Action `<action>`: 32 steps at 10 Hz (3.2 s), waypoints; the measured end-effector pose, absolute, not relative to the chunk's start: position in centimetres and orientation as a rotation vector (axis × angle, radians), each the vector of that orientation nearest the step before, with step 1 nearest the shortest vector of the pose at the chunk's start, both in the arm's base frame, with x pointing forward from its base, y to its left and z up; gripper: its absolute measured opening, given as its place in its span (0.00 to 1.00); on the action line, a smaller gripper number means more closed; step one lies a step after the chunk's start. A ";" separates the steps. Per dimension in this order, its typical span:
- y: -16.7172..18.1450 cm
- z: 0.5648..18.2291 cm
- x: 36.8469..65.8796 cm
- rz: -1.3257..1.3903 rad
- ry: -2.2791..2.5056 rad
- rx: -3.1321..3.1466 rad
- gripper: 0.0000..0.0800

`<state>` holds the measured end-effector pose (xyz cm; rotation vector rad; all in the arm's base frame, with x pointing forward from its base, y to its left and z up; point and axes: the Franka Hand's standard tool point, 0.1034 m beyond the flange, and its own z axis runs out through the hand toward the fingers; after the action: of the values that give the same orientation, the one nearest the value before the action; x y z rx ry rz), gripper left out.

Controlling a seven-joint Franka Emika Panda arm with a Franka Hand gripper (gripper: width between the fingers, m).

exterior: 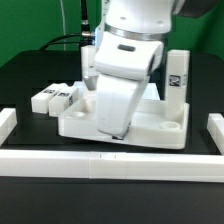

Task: Assemble desk

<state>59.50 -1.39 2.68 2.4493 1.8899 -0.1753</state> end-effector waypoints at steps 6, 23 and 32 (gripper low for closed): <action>-0.2 2.1 61.6 -0.157 1.922 2.416 0.08; -0.1 6.8 62.7 -0.429 2.006 2.451 0.81; -4.6 10.2 61.8 -0.407 1.387 2.727 0.81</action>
Offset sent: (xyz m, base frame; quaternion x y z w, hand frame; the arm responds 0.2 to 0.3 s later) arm 0.0000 0.0000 0.0000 0.0000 0.0000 0.0000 1.0000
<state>61.82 -4.63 10.19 2.7273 1.3875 -0.4071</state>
